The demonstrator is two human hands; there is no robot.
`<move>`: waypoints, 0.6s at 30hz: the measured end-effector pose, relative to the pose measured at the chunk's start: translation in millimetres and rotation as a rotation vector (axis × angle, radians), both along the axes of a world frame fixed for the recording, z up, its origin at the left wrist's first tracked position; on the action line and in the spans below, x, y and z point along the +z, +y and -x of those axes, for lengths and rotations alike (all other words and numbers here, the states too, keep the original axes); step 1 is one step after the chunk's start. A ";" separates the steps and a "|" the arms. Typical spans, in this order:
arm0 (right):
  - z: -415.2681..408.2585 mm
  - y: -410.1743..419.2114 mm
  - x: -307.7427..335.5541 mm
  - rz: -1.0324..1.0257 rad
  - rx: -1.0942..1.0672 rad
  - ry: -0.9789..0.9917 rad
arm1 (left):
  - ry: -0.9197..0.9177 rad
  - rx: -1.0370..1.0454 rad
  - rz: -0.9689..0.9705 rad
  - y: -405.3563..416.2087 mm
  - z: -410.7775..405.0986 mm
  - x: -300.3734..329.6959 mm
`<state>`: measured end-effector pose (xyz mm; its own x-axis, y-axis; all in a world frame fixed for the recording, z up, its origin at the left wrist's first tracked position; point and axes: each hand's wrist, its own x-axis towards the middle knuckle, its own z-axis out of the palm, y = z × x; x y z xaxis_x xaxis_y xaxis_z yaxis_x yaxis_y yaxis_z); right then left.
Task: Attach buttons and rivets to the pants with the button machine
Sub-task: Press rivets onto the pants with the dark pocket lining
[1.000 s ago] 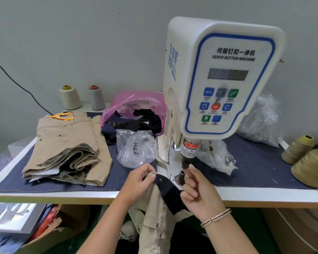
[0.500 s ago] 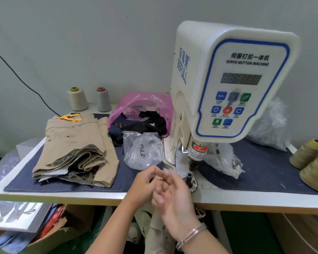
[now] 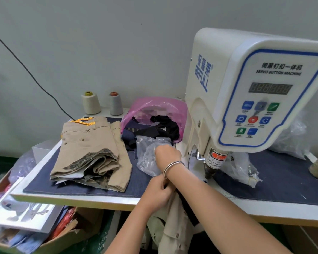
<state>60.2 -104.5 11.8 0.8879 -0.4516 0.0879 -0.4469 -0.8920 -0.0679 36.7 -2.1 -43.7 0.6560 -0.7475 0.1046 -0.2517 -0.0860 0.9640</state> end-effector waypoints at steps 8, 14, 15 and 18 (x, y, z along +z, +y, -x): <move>-21.1 -1.3 -7.2 0.024 0.054 0.118 | 0.038 -0.019 -0.036 -2.8 -5.1 -6.8; -26.7 -4.3 -8.8 0.051 0.088 0.144 | 0.048 -0.011 -0.032 -5.1 -3.4 -5.5; -28.0 -4.1 -9.2 0.055 0.093 0.150 | 0.049 -0.013 -0.035 -4.9 -3.4 -5.0; -28.4 -3.9 -11.8 0.072 0.113 0.127 | 0.042 -0.020 -0.044 -4.6 -2.0 -4.1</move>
<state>88.6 -108.4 0.1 0.9387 -0.3448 0.0000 -0.3444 -0.9376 0.0484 38.7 -6.7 -47.8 0.6441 -0.7637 0.0440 -0.2135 -0.1242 0.9690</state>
